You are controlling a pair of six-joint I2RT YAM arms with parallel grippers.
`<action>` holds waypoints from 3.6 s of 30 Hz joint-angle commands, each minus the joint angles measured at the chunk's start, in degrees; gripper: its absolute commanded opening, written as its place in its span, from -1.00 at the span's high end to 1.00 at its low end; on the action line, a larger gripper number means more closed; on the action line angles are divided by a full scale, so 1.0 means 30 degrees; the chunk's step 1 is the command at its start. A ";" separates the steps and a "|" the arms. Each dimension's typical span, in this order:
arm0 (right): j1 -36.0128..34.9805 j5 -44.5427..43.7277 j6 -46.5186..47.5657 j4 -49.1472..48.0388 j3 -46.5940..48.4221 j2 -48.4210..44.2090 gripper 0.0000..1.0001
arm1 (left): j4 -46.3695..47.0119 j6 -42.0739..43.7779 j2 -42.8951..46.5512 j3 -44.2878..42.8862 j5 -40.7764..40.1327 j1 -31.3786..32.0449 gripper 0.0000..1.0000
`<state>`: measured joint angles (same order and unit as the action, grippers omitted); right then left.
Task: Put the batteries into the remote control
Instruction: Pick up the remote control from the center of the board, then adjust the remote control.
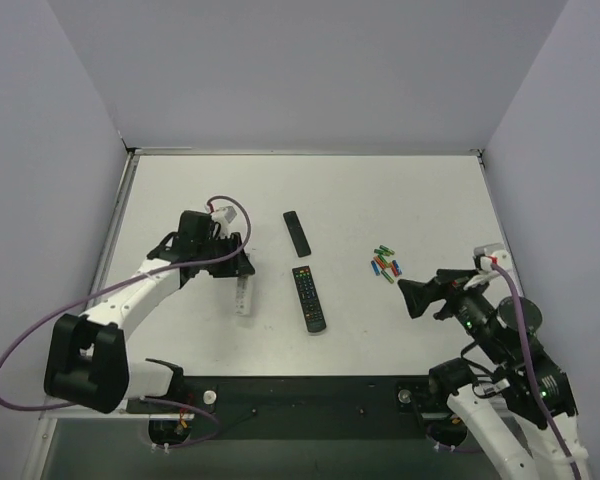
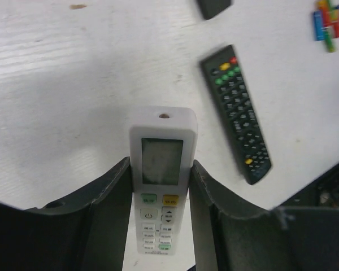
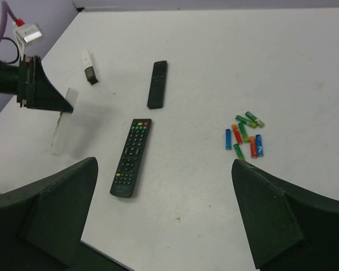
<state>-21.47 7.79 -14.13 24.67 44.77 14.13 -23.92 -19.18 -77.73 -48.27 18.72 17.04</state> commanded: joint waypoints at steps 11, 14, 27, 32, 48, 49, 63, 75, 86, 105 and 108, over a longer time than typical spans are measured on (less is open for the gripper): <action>-0.1949 1.0819 -0.7035 -1.2923 -0.3263 0.8205 -1.00 | 1.8130 -1.1240 0.7452 0.5512 0.5128 0.1350 1.00; -0.3590 1.0880 -0.7622 -1.5534 -0.3411 1.0051 -1.00 | 1.9805 -1.2851 0.8039 0.6158 0.4805 0.1673 1.00; -0.7108 1.1347 -0.9293 -2.1521 -0.1830 1.6527 -0.99 | 2.5667 -1.6106 0.8538 0.7535 0.2374 0.3725 1.00; -0.7461 1.1874 -0.9790 -2.2895 -0.1799 1.7232 -0.63 | 2.7481 -1.6634 0.8304 0.7799 0.1963 0.4047 1.00; -0.8163 0.9280 -0.4993 -1.6694 -0.0570 1.5741 1.00 | 1.8418 -1.1841 1.0905 0.7100 0.0794 0.4194 -0.49; -0.8309 0.8746 -0.4465 -1.5442 -0.0424 1.5681 1.00 | 1.6983 -1.1250 1.1143 0.6632 0.0443 0.4252 -0.56; -1.4429 -0.6108 0.1867 -1.1297 0.1540 1.6500 1.00 | 1.0024 -1.0655 1.0210 0.4166 -0.6092 0.8674 -0.81; -1.6191 -1.0302 0.2073 -1.2030 0.1394 1.7350 1.00 | 1.1928 -1.1566 1.0414 0.5162 -1.0400 1.0434 -0.51; -1.6367 -1.0566 0.1839 -1.2294 0.1306 1.7672 1.00 | 1.3276 -1.1156 0.9769 0.5338 -1.0635 1.0522 -0.03; -1.6338 -0.8959 0.3357 -1.3668 -0.0097 1.5273 -0.41 | 0.9764 -1.1125 0.8744 0.3464 -0.6254 0.7774 1.00; -1.6338 -0.6442 0.6014 -1.3353 -0.0364 1.4480 -0.58 | 0.9354 -1.1419 0.8539 0.3319 -0.3030 0.5780 1.00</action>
<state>-70.22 -18.87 -5.76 -12.53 44.62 61.04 6.66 -52.82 -51.70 -34.63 -3.20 39.94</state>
